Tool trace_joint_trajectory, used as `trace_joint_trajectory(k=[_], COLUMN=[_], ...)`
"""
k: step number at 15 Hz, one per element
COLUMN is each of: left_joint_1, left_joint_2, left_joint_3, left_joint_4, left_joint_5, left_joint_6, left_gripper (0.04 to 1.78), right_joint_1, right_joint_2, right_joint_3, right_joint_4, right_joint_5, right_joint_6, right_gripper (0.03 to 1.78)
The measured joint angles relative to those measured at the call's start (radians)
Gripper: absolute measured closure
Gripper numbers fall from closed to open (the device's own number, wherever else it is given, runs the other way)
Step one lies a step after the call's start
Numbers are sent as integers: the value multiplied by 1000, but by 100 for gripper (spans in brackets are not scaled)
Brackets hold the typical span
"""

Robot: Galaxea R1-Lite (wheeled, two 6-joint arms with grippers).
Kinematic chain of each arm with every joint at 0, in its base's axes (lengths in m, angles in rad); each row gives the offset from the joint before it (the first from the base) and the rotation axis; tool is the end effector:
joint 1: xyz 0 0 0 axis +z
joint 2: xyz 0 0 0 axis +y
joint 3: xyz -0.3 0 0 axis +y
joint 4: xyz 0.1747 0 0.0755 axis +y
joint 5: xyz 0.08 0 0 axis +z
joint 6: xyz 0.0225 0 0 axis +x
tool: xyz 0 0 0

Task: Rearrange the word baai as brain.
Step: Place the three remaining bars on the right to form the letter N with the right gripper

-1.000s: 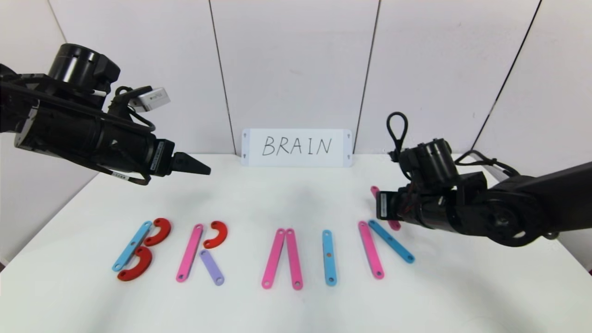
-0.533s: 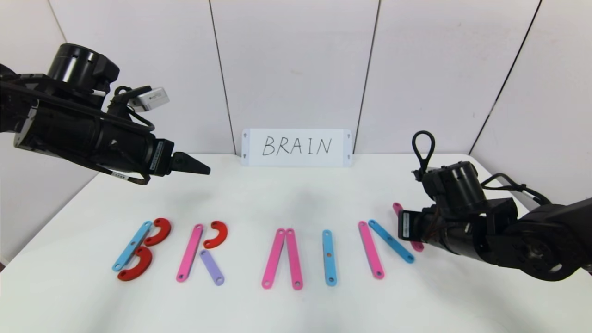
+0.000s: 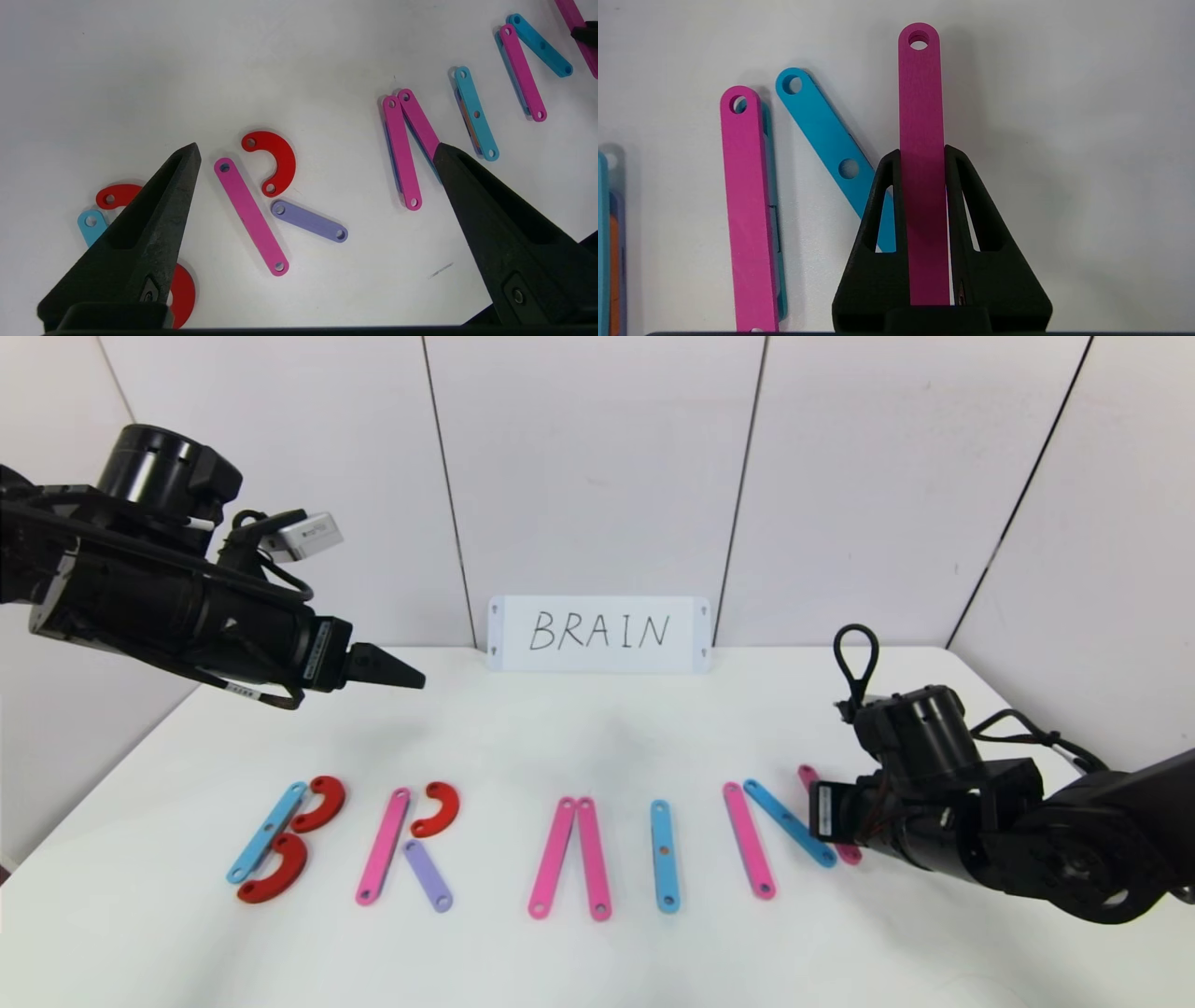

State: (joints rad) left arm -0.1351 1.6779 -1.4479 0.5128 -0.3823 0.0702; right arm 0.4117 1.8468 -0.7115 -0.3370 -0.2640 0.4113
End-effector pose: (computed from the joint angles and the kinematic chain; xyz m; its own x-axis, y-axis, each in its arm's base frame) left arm 0.2899 -0.0479 0.2637 0.6269 -0.4617 -0.6275 0.4433 0.8738 -0.2000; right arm 0.2726 0.1126 0.0893 0.7219 0.0305 -0.6914 0.0613 0.9923 0.1077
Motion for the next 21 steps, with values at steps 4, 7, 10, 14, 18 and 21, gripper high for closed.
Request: trace_joint_trajectory(k=[4,7,10,14,18,21], left_joint_1=[0,0,-2,-5,-9,-12], left_joint_2=[0,0,0,0,0,0], left_joint_3=[1,2,2,2,7,7], left_joint_4=[1,1,1,3,-1,-1], left_joint_5=[-1,0,1,1,2,3], left_joint_6=[0,0,0,0,0,0], left_gripper=[8,8,8,8,8,8], right_joint_1=[-17,-19,-21,-32,-40,-40], right_joint_2=[14,26,39,53,60,61], right_joint_3=[14,25,32,34,34,38], right_joint_4=[-30,-55,-62,-90,-93,-92], right_joint_5=[1,4,4,6,6,6], right_joint_6=[-2,-1,-1,-11,-14,-17], right_gripper=[154,154,154,154,154,154])
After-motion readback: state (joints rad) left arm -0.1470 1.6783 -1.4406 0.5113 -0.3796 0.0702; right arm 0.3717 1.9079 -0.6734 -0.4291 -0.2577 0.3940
